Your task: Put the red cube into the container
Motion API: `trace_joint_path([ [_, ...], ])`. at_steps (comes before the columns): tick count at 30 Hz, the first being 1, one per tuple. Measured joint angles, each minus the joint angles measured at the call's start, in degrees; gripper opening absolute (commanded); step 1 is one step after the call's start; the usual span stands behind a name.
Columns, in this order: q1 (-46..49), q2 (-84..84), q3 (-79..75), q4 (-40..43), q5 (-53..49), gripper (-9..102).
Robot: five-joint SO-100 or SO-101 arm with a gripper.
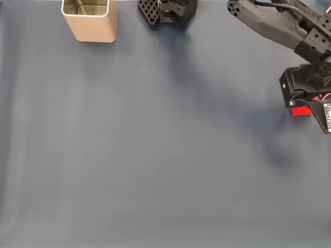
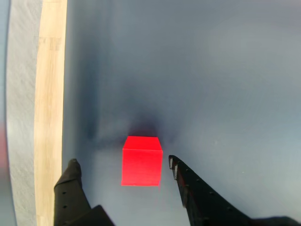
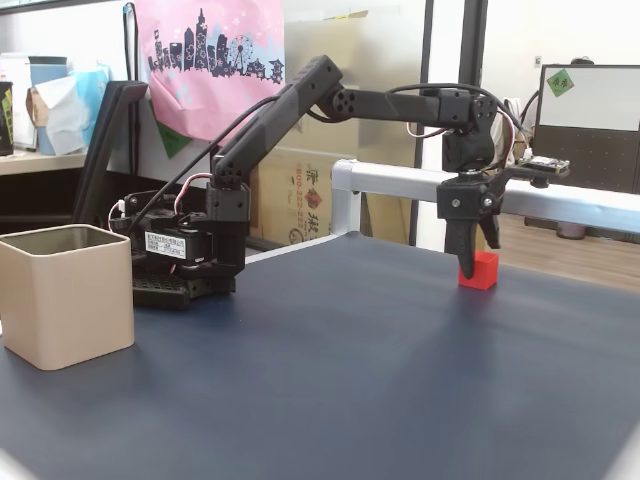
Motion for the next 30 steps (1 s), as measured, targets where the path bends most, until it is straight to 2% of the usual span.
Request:
trace_joint_path([
  [16,-0.35,-1.23,-0.7,-0.26,2.37,38],
  [30,-0.35,-1.93,-0.79,-0.53,3.34,13],
])
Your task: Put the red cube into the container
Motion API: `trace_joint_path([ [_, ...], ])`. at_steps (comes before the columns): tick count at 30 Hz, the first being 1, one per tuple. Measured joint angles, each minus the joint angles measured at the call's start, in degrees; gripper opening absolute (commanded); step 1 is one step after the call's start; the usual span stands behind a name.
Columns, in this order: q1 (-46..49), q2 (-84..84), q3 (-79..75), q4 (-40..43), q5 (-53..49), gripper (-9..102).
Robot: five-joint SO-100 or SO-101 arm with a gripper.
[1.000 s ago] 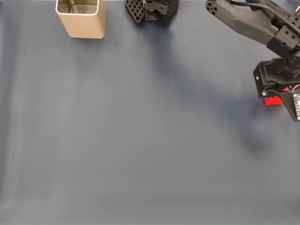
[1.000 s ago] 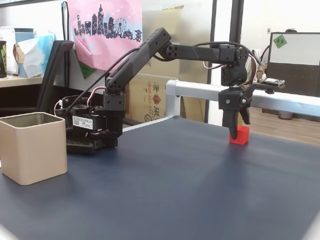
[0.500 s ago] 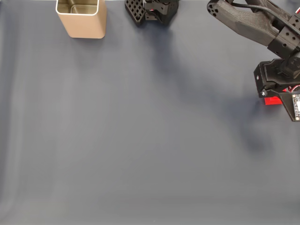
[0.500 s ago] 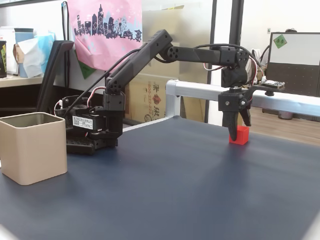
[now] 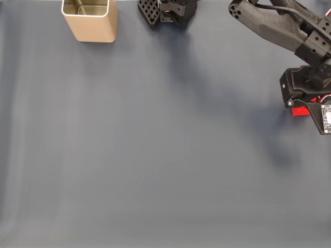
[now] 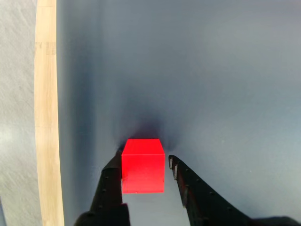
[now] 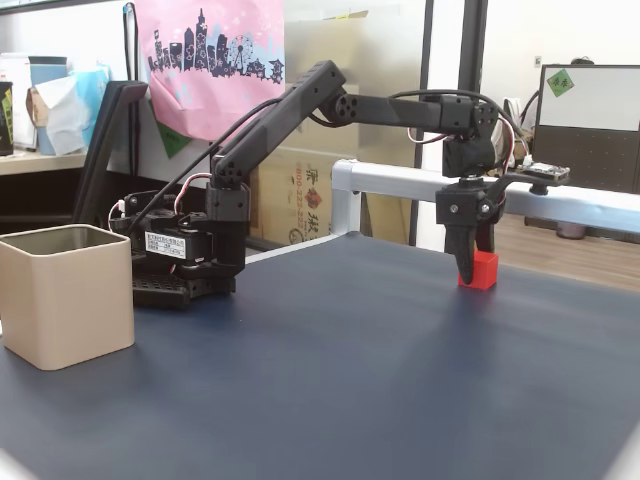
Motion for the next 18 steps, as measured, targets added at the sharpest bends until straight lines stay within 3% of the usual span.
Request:
trace_joint_path([
  [8,0.0,0.0,0.0,0.0,-1.41,0],
  [18,1.14,1.23,0.44,0.97,-4.48,0],
])
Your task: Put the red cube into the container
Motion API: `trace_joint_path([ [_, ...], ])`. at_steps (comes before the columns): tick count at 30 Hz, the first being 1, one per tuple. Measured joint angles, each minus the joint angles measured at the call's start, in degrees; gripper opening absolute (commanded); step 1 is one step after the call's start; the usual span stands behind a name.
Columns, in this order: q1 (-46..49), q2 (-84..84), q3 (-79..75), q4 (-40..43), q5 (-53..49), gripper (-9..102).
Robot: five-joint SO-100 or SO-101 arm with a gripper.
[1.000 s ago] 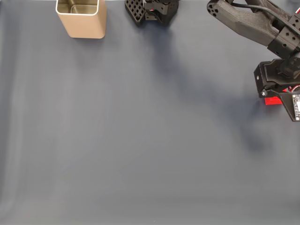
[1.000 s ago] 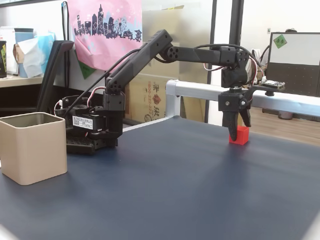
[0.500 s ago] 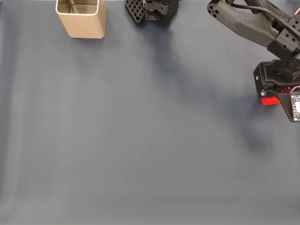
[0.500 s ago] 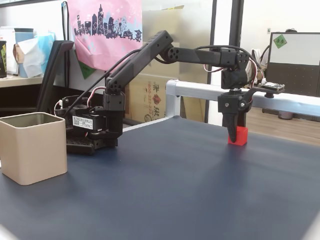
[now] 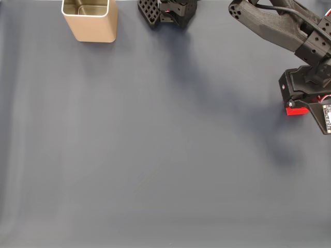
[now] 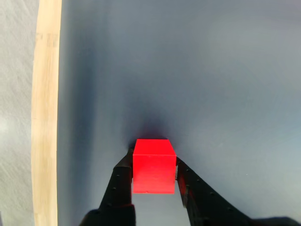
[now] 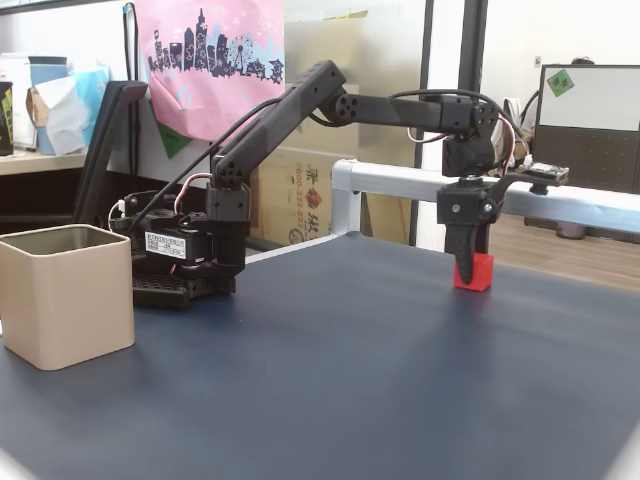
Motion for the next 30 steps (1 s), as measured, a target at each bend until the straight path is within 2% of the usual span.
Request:
trace_joint_path([
  [10,13.97,23.91,17.67,0.35,-10.81,0],
  [20,38.14,50.63,40.25,0.09,-21.53,0],
  [30,62.14,64.51,49.48,1.58,-28.83,0],
])
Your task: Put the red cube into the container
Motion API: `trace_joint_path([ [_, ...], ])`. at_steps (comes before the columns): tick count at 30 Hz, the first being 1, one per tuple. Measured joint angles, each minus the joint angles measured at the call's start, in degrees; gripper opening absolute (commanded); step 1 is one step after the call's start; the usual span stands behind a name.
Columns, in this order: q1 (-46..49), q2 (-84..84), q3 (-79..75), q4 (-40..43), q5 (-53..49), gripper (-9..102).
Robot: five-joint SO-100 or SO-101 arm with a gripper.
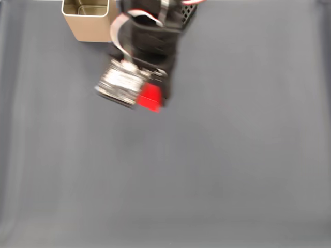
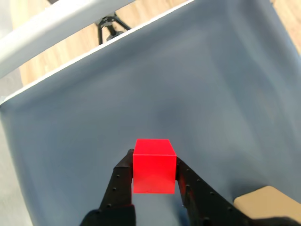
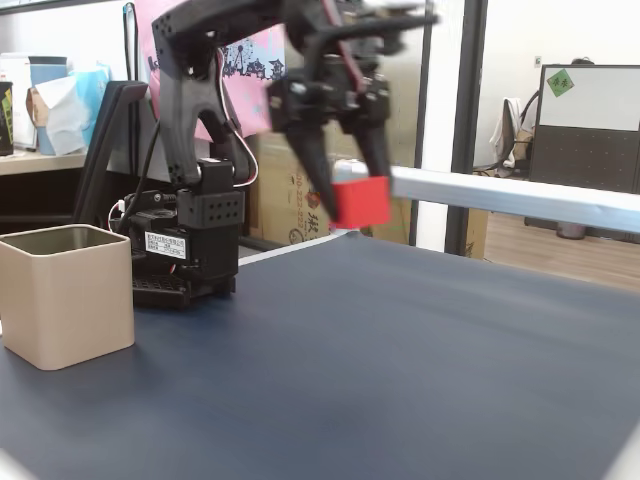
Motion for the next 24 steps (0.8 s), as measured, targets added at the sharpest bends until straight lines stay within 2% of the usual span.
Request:
trace_joint_path([
  [12,29.27,7.91,4.48,3.6,-10.11,0],
  [24,51.06,20.57,15.21,5.54,-21.09,0],
])
